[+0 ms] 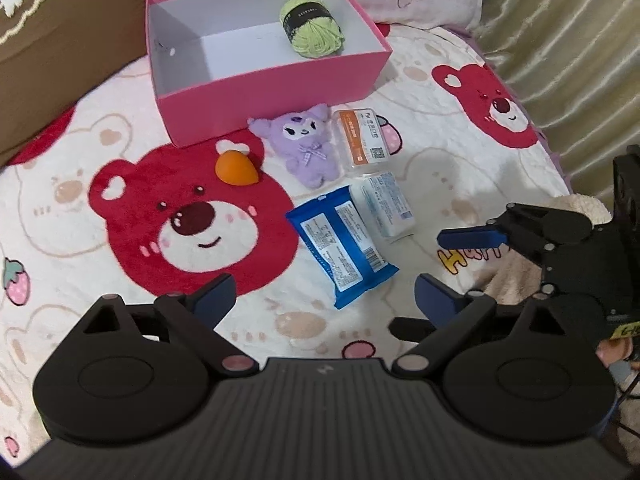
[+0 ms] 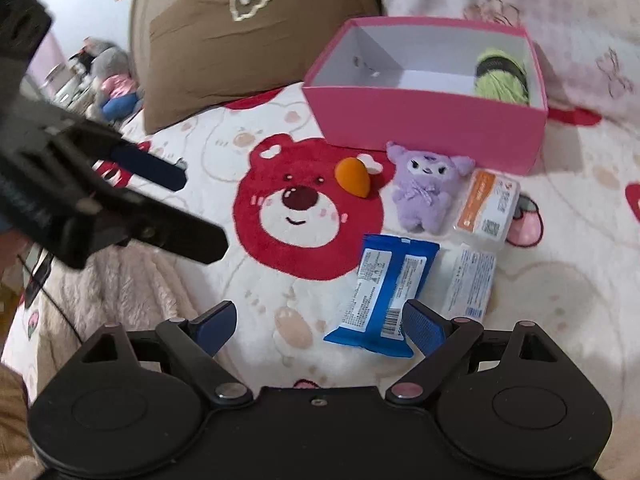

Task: Organize objects
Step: 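Withdraw the left tool from the box toward the blue snack packet, then close the left tool on the blue snack bar packet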

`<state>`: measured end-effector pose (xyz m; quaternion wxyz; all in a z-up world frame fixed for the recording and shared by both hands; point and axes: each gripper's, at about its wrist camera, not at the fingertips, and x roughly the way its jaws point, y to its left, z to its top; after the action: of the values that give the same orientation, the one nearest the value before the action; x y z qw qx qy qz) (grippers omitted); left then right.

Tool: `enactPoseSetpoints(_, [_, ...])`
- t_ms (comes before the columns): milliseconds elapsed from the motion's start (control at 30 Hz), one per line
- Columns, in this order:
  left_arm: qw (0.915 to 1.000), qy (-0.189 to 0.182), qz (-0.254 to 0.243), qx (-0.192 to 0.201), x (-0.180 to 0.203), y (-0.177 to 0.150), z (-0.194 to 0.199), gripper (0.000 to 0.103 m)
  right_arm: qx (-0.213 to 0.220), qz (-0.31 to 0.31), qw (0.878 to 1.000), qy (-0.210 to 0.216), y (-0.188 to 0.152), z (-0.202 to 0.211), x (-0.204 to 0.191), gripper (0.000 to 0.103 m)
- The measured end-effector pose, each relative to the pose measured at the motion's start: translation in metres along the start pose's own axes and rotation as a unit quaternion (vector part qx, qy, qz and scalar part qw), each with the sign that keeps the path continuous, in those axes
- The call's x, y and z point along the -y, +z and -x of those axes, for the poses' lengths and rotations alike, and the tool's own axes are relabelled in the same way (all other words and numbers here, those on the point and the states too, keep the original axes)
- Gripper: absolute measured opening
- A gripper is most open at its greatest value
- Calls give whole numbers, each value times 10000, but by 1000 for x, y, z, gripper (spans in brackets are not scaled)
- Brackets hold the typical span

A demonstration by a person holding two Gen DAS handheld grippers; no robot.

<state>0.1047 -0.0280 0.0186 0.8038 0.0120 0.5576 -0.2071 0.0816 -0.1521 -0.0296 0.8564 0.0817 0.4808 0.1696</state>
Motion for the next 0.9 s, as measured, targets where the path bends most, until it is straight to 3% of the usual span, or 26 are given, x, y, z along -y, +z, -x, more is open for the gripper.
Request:
enactPoseSetpoints(167, [9994,-233,238,-70,-6,3,-24,96,-33,-250,9997,-71,-2,-12,3,92])
enactPoseSetpoints(400, [9963,-607,599,69,-13,-2,-43,95,-176,-124,9992,-350,-1,-18,2,92])
enactPoseSetpoints(667, [9916,-785,1030,7,-31,-9,-75,95,-528,-11,9975,-464,4,-38,1,88])
enactPoseSetpoints(800, [9916,-623,1129,-2,-34,-13,-93,95,-686,-104,9966,-449,6,-53,6,88])
enactPoseSetpoints(900, [9891,-821,1210,-164,-40,-15,-111,88,-840,-205,9952,-460,6,-65,10,88])
